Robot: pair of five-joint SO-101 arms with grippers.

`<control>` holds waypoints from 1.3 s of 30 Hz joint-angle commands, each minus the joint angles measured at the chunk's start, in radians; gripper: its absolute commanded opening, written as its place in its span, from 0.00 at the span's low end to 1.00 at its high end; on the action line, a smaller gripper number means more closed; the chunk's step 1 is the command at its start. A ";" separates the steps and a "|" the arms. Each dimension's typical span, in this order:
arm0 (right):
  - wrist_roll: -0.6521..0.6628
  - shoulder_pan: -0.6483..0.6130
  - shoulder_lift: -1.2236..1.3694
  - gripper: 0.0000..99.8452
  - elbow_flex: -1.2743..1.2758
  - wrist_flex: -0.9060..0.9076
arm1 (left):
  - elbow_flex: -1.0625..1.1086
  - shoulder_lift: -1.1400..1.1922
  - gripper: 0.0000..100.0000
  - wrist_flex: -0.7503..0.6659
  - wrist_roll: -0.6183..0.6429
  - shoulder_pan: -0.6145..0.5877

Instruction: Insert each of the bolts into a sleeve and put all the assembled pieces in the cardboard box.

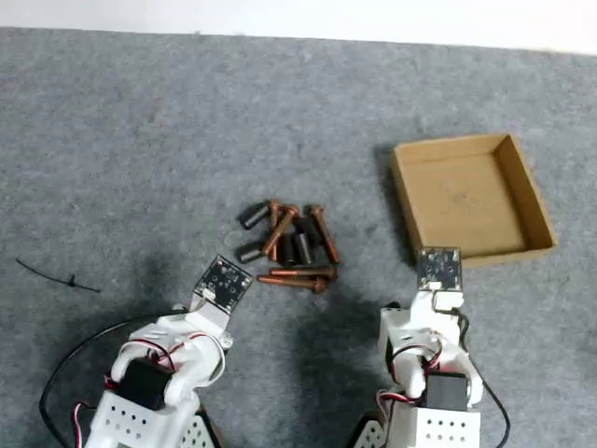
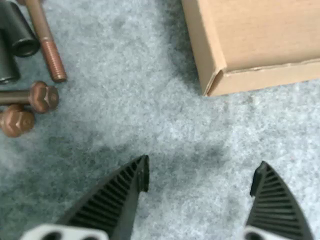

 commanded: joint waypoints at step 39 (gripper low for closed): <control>-0.009 -0.015 -0.012 0.30 0.140 0.001 | -0.140 -0.013 0.01 -0.295 -0.011 -0.642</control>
